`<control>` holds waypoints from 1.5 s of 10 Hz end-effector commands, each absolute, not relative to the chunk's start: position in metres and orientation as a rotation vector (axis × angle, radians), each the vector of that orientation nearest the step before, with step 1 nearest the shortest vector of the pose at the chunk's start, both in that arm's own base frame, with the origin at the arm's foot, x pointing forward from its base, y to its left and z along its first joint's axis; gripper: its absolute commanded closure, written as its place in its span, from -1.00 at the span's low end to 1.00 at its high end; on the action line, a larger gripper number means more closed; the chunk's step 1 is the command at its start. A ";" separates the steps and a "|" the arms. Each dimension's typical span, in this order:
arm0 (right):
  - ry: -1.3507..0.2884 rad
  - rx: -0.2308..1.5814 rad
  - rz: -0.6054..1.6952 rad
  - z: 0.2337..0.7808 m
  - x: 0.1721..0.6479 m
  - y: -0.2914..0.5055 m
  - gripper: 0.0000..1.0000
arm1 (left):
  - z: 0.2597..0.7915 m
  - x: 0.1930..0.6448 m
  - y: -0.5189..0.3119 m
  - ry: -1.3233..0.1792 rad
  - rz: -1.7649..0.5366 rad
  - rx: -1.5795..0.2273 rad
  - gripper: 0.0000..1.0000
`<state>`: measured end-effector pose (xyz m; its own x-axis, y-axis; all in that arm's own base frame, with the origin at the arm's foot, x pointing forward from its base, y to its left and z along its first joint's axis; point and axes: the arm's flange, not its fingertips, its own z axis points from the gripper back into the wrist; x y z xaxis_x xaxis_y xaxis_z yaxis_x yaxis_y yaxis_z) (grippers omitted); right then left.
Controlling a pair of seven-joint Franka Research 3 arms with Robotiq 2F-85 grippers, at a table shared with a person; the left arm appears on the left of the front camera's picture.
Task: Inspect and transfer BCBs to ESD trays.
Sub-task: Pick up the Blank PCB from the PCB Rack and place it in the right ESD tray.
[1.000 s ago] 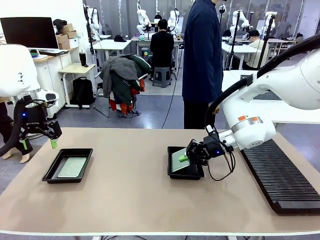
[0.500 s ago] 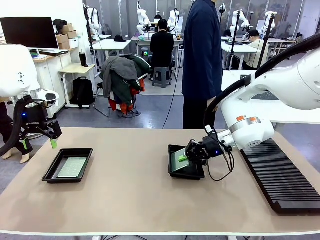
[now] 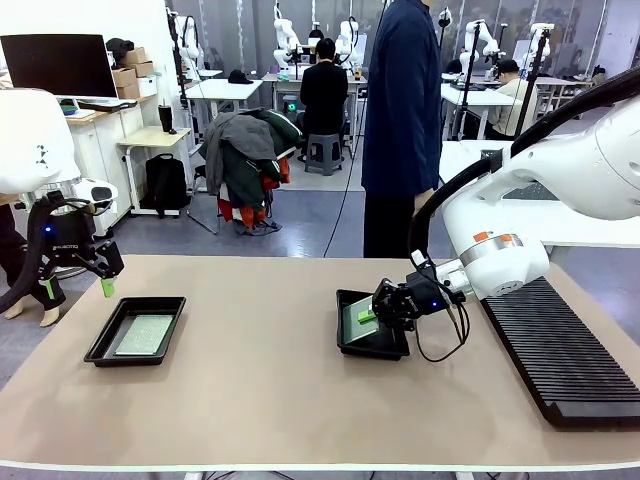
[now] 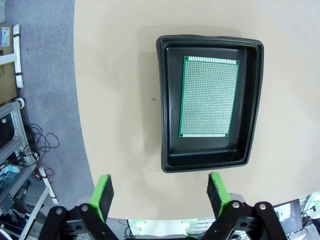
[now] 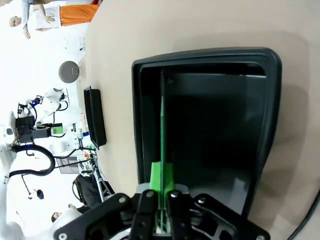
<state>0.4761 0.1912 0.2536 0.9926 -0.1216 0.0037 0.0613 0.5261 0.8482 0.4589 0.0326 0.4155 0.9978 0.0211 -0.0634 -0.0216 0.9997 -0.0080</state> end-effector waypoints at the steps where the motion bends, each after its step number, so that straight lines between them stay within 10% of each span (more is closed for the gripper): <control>1: -0.063 1.012 -0.109 0.253 0.475 0.192 0.95 | 0.416 0.458 0.032 0.063 0.021 -0.008 -1.00; 10: -0.059 0.852 -0.147 0.273 0.476 0.213 0.60 | 0.416 0.458 0.032 0.063 0.021 -0.008 -1.00; 15: -0.039 0.752 -0.146 0.296 0.477 0.217 -0.20 | 0.416 0.458 0.032 0.063 0.021 -0.008 -1.00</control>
<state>0.4772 0.2102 0.2832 0.9909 -0.1345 -0.0047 0.0959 0.6808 0.7261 0.4589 0.0326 0.4155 0.9978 0.0211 -0.0634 -0.0216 0.9997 -0.0080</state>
